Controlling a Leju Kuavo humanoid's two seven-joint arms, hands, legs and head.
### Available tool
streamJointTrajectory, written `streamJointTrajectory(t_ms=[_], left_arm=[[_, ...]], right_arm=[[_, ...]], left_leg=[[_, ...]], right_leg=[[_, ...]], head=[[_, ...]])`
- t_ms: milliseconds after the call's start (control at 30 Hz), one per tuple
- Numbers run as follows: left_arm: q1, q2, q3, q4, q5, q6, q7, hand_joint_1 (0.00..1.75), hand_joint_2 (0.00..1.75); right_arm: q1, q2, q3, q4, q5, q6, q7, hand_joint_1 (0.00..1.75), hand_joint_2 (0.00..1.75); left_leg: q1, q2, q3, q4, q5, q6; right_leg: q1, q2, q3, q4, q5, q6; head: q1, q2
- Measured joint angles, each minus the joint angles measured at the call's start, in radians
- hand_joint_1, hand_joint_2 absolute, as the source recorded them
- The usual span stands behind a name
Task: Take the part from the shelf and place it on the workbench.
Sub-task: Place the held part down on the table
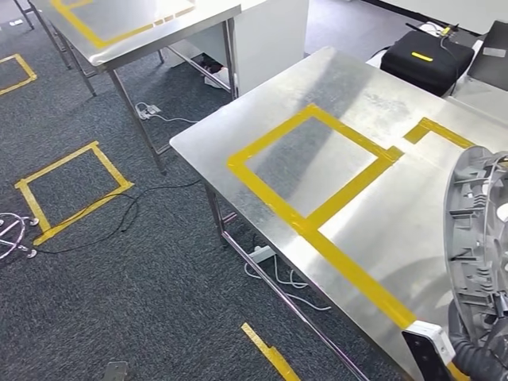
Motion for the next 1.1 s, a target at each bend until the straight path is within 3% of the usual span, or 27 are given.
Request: streamJointTrajectory(t_ms=[33,100,167,200,267,333,433,467,500,533,633,700,767,833,867,933,1000,1033,1100], left_arm=[[0.000,0.000,-0.002,0.000,0.001,0.000,0.000,0.00,1.75],[-0.001,0.001,-0.005,0.000,0.002,0.000,0.000,0.00,1.75],[-0.002,0.002,-0.010,0.000,0.001,-0.001,0.001,0.00,1.75],[-0.003,0.002,-0.012,0.000,0.001,-0.002,0.001,0.00,1.75],[-0.006,0.002,-0.017,0.000,-0.003,-0.004,0.003,0.00,1.75],[-0.011,0.000,-0.024,0.000,-0.009,-0.007,0.007,0.00,1.75],[-0.018,0.001,-0.036,0.000,-0.020,-0.010,0.019,0.00,1.75],[-0.020,0.001,-0.041,0.000,-0.023,-0.011,0.023,0.00,1.75],[-0.022,0.001,-0.046,0.000,-0.027,-0.012,0.027,0.00,1.75],[-0.025,0.000,-0.050,0.000,-0.030,-0.012,0.031,0.00,1.75],[-0.038,-0.002,-0.064,0.000,-0.037,-0.013,0.042,0.00,1.75],[-0.045,-0.001,-0.070,0.000,-0.039,-0.012,0.045,0.00,1.75],[-0.048,0.000,-0.075,0.000,-0.041,-0.012,0.049,0.00,1.75],[-0.051,0.000,-0.081,0.000,-0.045,-0.013,0.055,0.00,1.75],[-0.053,0.000,-0.085,0.000,-0.047,-0.014,0.059,0.00,1.75],[-0.057,-0.001,-0.092,0.000,-0.050,-0.016,0.064,0.00,1.75],[-0.059,-0.002,-0.098,0.000,-0.051,-0.016,0.069,0.00,1.75],[-0.059,-0.002,-0.100,0.000,-0.051,-0.017,0.071,0.00,1.75],[-0.061,-0.001,-0.105,0.000,-0.054,-0.018,0.075,0.00,1.75]], right_arm=[[0.000,-0.001,0.000,0.000,0.003,0.011,0.004,1.75,1.75],[0.000,-0.008,0.000,0.002,0.011,0.044,0.015,1.75,1.75],[-0.003,-0.021,0.000,0.007,0.022,0.084,0.032,1.75,1.75],[-0.006,-0.031,0.001,0.010,0.027,0.106,0.043,1.75,1.75],[-0.015,-0.058,0.002,0.018,0.037,0.153,0.066,1.75,1.75],[-0.035,-0.095,0.006,0.031,0.043,0.204,0.090,1.75,1.75],[-0.086,-0.160,0.018,0.067,0.044,0.275,0.117,1.75,1.75],[-0.103,-0.180,0.023,0.083,0.043,0.298,0.124,1.75,1.75],[-0.119,-0.199,0.029,0.098,0.042,0.318,0.129,1.75,1.75],[-0.136,-0.218,0.035,0.115,0.040,0.339,0.133,1.75,1.75],[-0.201,-0.268,0.057,0.165,0.032,0.386,0.142,1.75,1.75],[-0.237,-0.293,0.070,0.194,0.028,0.402,0.145,1.75,1.75],[-0.262,-0.311,0.080,0.217,0.020,0.417,0.148,1.75,1.75],[-0.297,-0.327,0.093,0.247,0.003,0.444,0.151,1.75,1.75],[-0.323,-0.334,0.100,0.269,-0.007,0.458,0.152,1.75,1.75],[-0.375,-0.342,0.115,0.321,-0.024,0.479,0.152,1.75,1.75],[-0.410,-0.349,0.127,0.366,-0.032,0.487,0.152,1.75,1.75],[-0.421,-0.351,0.132,0.383,-0.034,0.489,0.151,1.75,1.75],[-0.448,-0.355,0.143,0.416,-0.036,0.496,0.151,1.75,1.75]], left_leg=[[0.000,-0.002,0.010,-0.028,0.028,0.003],[0.000,-0.023,0.065,-0.158,0.104,0.014],[0.000,-0.052,0.108,-0.261,0.140,0.022],[-0.002,-0.059,0.114,-0.278,0.139,0.024],[-0.002,-0.049,0.115,-0.289,0.141,0.030],[0.000,-0.033,0.118,-0.301,0.149,0.040],[-0.001,-0.007,0.119,-0.306,0.152,0.048],[-0.003,0.002,0.118,-0.306,0.152,0.048],[-0.003,0.010,0.118,-0.306,0.151,0.049],[-0.003,0.018,0.118,-0.305,0.151,0.049],[-0.006,0.037,0.119,-0.299,0.147,0.042],[-0.012,0.048,0.117,-0.293,0.144,0.034],[-0.014,0.057,0.116,-0.290,0.143,0.025],[-0.009,0.042,0.107,-0.266,0.124,0.015],[-0.006,0.028,0.092,-0.229,0.101,0.010],[-0.003,0.006,0.035,-0.102,0.039,0.004],[-0.002,0.001,-0.012,-0.008,0.014,0.004],[-0.002,0.000,-0.012,-0.010,0.029,0.006],[-0.002,-0.013,0.032,-0.115,0.102,0.015]], right_leg=[[0.000,0.009,0.002,0.000,0.000,0.000],[0.000,0.026,0.005,0.000,-0.001,0.001],[0.001,0.041,0.001,0.002,-0.001,0.008],[-0.001,0.048,-0.003,0.002,0.000,0.014],[-0.005,0.059,-0.009,0.000,0.004,0.028],[-0.004,0.037,-0.026,0.024,-0.015,0.038],[-0.003,-0.011,-0.106,0.189,-0.098,0.046],[-0.003,-0.015,-0.131,0.241,-0.114,0.049],[-0.003,-0.018,-0.142,0.264,-0.113,0.051],[-0.003,-0.021,-0.134,0.249,-0.093,0.053],[-0.002,-0.057,-0.038,0.061,-0.009,0.054],[0.002,-0.075,-0.004,-0.002,0.001,0.043],[0.004,-0.061,-0.003,-0.003,0.003,0.027],[0.002,-0.047,-0.005,-0.005,0.008,0.016],[0.000,-0.039,-0.005,-0.007,0.011,0.010],[0.000,-0.022,-0.006,-0.006,0.013,0.004],[0.002,-0.006,-0.006,-0.006,0.013,0.003],[0.002,0.002,-0.006,-0.006,0.013,0.003],[0.002,0.017,-0.005,-0.006,0.013,0.003]], head=[[0.000,0.000],[0.000,0.000],[0.001,0.000],[0.001,0.000],[0.001,0.000],[0.004,0.000],[0.008,0.000],[0.008,0.000],[0.008,0.000],[0.008,0.000],[0.009,0.000],[0.008,0.000],[0.007,0.000],[0.006,0.000],[0.005,0.000],[0.004,0.000],[0.004,0.000],[0.004,0.000],[0.004,0.000]])
